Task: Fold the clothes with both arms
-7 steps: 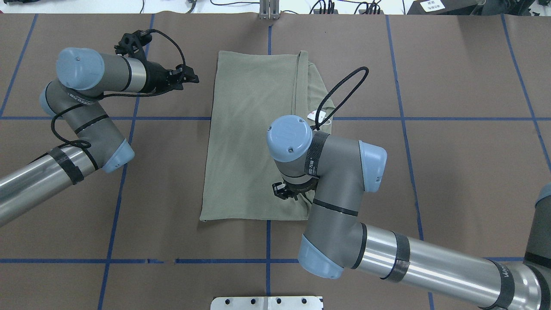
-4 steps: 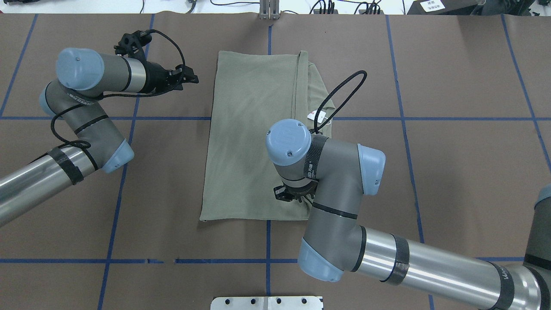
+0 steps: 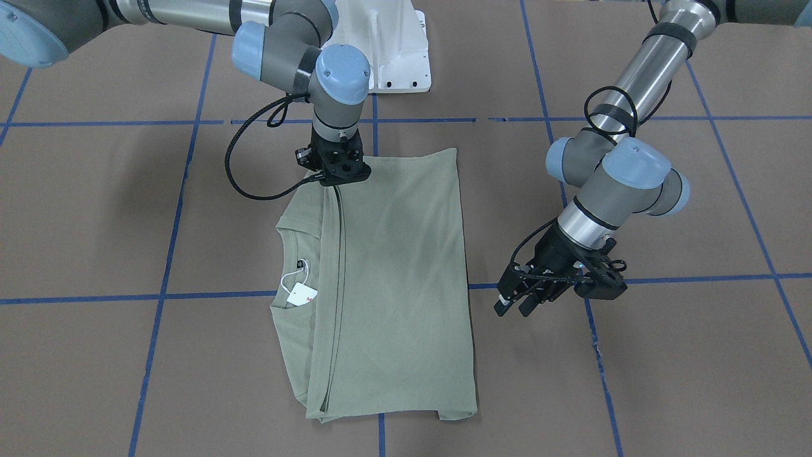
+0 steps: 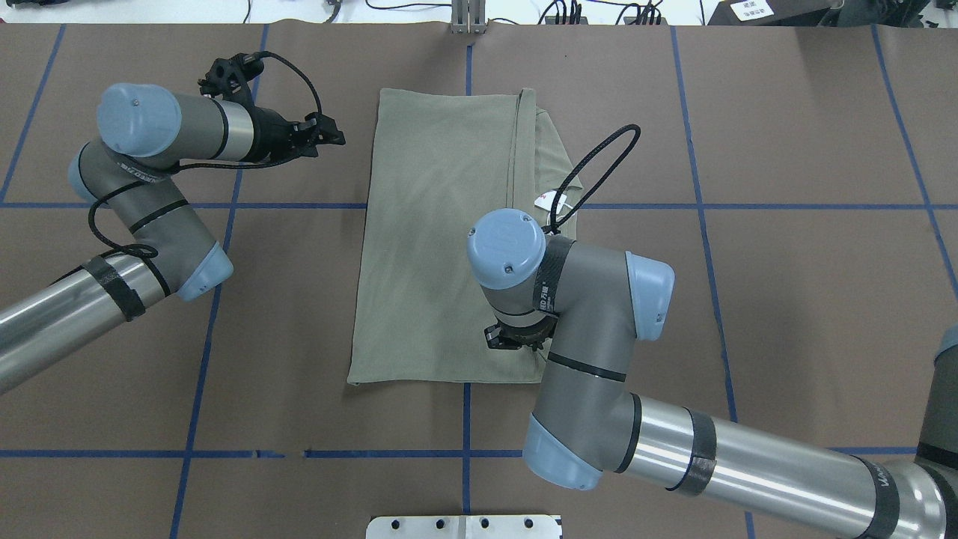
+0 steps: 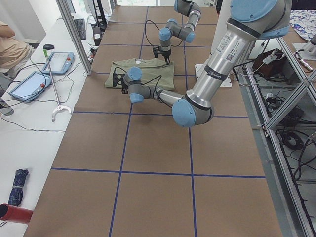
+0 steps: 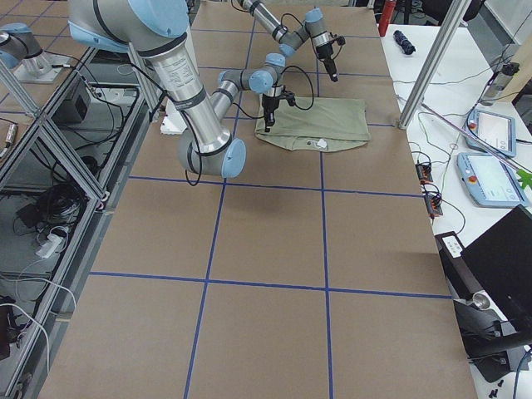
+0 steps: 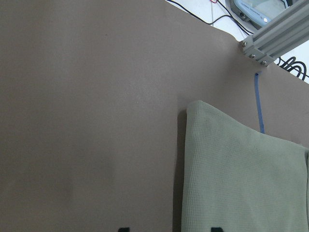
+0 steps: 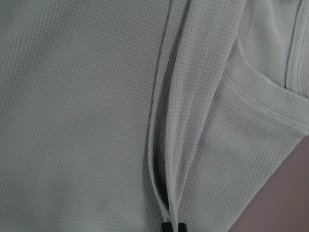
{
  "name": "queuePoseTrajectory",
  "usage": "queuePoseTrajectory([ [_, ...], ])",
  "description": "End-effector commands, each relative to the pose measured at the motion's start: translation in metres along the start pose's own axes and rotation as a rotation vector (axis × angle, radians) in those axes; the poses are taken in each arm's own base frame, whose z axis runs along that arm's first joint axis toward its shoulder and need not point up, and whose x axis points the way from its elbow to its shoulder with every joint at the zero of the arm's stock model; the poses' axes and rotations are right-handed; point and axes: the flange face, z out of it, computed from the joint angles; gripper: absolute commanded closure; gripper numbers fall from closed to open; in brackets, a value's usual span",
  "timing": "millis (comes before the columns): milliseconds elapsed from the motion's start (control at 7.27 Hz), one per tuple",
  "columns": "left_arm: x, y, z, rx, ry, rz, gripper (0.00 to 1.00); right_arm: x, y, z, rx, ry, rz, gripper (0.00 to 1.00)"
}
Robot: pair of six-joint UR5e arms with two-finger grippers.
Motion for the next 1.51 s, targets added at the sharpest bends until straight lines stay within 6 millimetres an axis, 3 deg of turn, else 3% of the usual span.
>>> queuePoseTrajectory([
  [0,0.000,0.000,0.000,0.000,0.000,0.000,0.36,0.026,0.017,0.002,-0.002,-0.007,-0.008,1.00],
  [138,0.001,0.000,0.000,0.000,0.002,0.001,0.36,0.039,0.031,0.000,0.006,-0.012,0.000,1.00],
  [275,0.001,0.000,0.000,0.000,0.002,-0.001,0.36,0.036,0.038,0.006,-0.002,-0.005,0.002,0.98],
  [413,0.001,0.000,0.000,0.000,0.002,-0.001,0.36,0.032,0.047,0.017,-0.010,0.009,0.026,0.25],
  [550,0.001,0.000,0.000,0.002,0.000,-0.001,0.36,0.033,0.047,0.017,0.001,0.015,0.025,0.00],
  [825,0.000,0.000,0.000,0.001,-0.001,-0.002,0.36,0.038,0.040,0.014,0.010,0.015,0.030,0.00],
  [963,0.000,0.000,0.000,0.001,-0.001,-0.002,0.36,0.049,0.027,0.006,0.027,0.017,0.042,0.00],
  [1238,0.001,0.000,0.000,0.002,0.000,-0.001,0.36,0.089,-0.017,-0.019,0.081,0.025,0.031,0.00],
  [1375,0.001,0.000,0.000,0.002,0.000,-0.001,0.36,0.095,-0.051,-0.030,0.106,0.031,0.053,0.00],
])
